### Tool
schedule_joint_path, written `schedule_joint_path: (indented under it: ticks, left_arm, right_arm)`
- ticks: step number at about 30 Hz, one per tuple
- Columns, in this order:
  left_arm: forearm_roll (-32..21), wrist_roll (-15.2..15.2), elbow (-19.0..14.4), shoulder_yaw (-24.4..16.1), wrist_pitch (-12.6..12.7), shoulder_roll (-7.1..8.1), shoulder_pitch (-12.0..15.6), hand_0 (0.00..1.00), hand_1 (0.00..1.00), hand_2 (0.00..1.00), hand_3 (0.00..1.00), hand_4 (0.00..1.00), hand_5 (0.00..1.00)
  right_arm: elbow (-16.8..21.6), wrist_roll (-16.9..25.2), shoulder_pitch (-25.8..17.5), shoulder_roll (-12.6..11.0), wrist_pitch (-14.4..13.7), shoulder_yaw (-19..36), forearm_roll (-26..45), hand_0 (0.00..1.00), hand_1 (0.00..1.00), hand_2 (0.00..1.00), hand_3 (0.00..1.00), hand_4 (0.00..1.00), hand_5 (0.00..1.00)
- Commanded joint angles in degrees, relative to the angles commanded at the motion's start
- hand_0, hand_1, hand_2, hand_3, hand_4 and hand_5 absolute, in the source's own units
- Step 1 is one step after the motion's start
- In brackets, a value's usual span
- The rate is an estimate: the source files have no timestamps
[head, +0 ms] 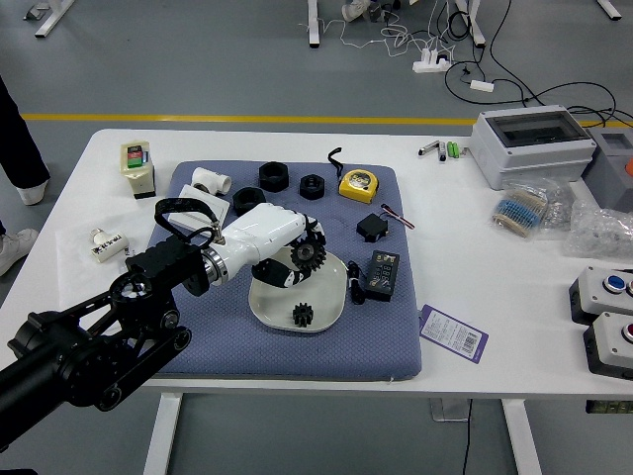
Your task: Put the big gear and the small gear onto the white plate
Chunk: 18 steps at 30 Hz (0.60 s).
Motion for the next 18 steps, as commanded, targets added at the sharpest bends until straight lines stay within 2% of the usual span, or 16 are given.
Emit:
schedule_joint_path:
  ticks: [1, 6, 10, 15, 18]
  left_arm:
    - [0.17, 0.06, 0.04, -0.03, -0.23, 0.06, 0.02, 0.487, 0.621, 0.694, 0.769, 0.998, 0.235]
    - [0.80, 1.02, 0.33, -0.52, -2.78, 0.33, 0.24, 0.487, 0.621, 0.694, 0.769, 0.998, 0.235]
    - [0.87, 1.07, 0.18, -1.06, -2.92, 0.46, 0.49, 0.512, 0.637, 0.712, 0.778, 0.998, 0.240]
    - [1.07, 0.76, -0.74, -2.64, -1.13, 0.43, 1.04, 0.516, 0.640, 0.712, 0.778, 0.998, 0.230]
    - [-0.93, 0.24, -1.84, -6.21, 2.60, 0.27, 2.38, 0.516, 0.640, 0.712, 0.778, 0.998, 0.230]
  right_arm:
    - [0.00, 0.00, -0.01, 0.00, 0.00, 0.00, 0.02, 0.620, 0.639, 0.738, 0.544, 0.738, 0.694]
    - [-0.01, -0.03, -0.04, 0.04, -0.02, -0.05, 0.04, 0.620, 0.639, 0.738, 0.544, 0.738, 0.694]
    - [-0.01, -0.03, -0.10, 0.05, -0.01, -0.09, 0.09, 0.619, 0.640, 0.737, 0.545, 0.739, 0.695]
    - [-0.01, -0.05, -0.18, 0.11, -0.03, -0.11, 0.19, 0.620, 0.639, 0.738, 0.545, 0.739, 0.695]
    - [-0.03, -0.05, -0.25, 0.18, -0.09, -0.10, 0.24, 0.620, 0.639, 0.738, 0.545, 0.739, 0.695]
